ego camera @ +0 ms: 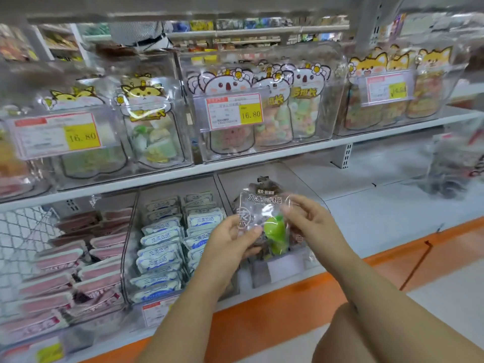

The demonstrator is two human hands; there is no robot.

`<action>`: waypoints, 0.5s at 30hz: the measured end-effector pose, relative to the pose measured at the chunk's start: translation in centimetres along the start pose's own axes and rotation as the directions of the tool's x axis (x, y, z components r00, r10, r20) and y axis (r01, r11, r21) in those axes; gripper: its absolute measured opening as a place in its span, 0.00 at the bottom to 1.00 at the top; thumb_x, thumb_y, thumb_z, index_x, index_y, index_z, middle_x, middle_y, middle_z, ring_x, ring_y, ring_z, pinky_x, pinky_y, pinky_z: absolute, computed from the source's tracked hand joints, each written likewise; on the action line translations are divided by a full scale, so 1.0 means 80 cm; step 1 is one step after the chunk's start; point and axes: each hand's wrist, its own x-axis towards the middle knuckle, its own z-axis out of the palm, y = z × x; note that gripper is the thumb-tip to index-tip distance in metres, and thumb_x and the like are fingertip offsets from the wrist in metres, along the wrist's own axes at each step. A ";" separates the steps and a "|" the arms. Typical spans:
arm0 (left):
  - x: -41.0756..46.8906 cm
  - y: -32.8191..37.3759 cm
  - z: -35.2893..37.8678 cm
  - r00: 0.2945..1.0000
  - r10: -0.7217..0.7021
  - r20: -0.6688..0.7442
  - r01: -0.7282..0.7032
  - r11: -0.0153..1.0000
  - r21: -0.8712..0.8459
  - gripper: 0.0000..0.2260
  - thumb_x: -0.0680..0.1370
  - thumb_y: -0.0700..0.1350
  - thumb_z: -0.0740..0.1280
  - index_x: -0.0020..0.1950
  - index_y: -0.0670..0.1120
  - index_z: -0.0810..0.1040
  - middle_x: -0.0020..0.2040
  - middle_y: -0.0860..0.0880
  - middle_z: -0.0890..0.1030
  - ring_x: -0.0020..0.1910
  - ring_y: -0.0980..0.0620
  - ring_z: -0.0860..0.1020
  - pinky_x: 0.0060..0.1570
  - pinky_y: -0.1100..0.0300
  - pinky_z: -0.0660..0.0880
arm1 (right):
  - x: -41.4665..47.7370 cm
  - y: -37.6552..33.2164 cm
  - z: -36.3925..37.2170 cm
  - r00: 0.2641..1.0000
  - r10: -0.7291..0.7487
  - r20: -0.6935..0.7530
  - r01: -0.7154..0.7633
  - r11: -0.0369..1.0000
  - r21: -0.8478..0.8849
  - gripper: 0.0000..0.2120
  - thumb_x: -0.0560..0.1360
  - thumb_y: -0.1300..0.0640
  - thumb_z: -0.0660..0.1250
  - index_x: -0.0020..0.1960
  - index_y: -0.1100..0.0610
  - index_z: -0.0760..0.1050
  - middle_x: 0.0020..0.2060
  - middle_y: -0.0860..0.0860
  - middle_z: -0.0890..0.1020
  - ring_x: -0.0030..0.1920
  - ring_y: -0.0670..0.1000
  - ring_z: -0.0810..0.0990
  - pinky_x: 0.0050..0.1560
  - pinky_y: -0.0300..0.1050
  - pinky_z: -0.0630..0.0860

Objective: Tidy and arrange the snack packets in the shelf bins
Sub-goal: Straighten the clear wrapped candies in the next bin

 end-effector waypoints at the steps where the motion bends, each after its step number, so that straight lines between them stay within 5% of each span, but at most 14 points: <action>1: 0.004 -0.006 -0.007 0.999 0.008 -0.037 -0.007 1.000 0.021 0.27 0.76 0.43 0.69 0.73 0.46 0.63 0.58 0.47 0.78 0.44 0.57 0.82 0.40 0.67 0.78 | 0.004 0.002 -0.003 0.992 -0.038 -0.120 0.025 0.994 -0.103 0.11 0.77 0.59 0.66 0.59 0.55 0.76 0.38 0.46 0.82 0.37 0.42 0.81 0.37 0.33 0.76; 4: 0.011 -0.015 -0.018 0.981 0.080 -0.179 -0.071 0.996 0.059 0.25 0.77 0.46 0.67 0.72 0.48 0.63 0.61 0.45 0.77 0.42 0.58 0.83 0.36 0.69 0.76 | 0.007 0.012 -0.021 0.950 -0.111 -0.292 -0.062 0.849 -0.524 0.14 0.76 0.56 0.67 0.61 0.55 0.76 0.50 0.49 0.82 0.51 0.49 0.81 0.53 0.45 0.76; 8: 0.023 -0.030 -0.026 0.958 0.123 -0.259 -0.116 0.992 0.042 0.24 0.78 0.47 0.65 0.72 0.49 0.62 0.64 0.42 0.75 0.39 0.60 0.83 0.38 0.68 0.78 | 0.006 0.034 -0.024 0.966 0.012 -0.257 -0.214 0.590 -0.778 0.19 0.75 0.54 0.67 0.65 0.53 0.71 0.56 0.50 0.79 0.54 0.53 0.79 0.46 0.41 0.69; 11: 0.024 -0.034 -0.021 0.943 0.188 -0.276 -0.169 0.981 0.093 0.23 0.77 0.49 0.66 0.71 0.48 0.65 0.64 0.45 0.75 0.38 0.60 0.82 0.41 0.62 0.78 | 0.013 0.041 -0.027 0.965 0.005 -0.262 -0.209 0.617 -0.758 0.24 0.72 0.54 0.72 0.65 0.56 0.71 0.57 0.54 0.77 0.50 0.54 0.79 0.43 0.38 0.64; 15: 0.019 -0.032 -0.009 0.920 0.276 -0.277 -0.252 0.960 0.119 0.14 0.77 0.46 0.67 0.58 0.56 0.65 0.47 0.64 0.74 0.42 0.53 0.82 0.44 0.61 0.78 | 0.024 0.050 -0.020 0.964 0.031 -0.263 -0.208 0.703 -0.680 0.26 0.67 0.58 0.77 0.62 0.57 0.72 0.54 0.55 0.74 0.45 0.53 0.77 0.42 0.37 0.66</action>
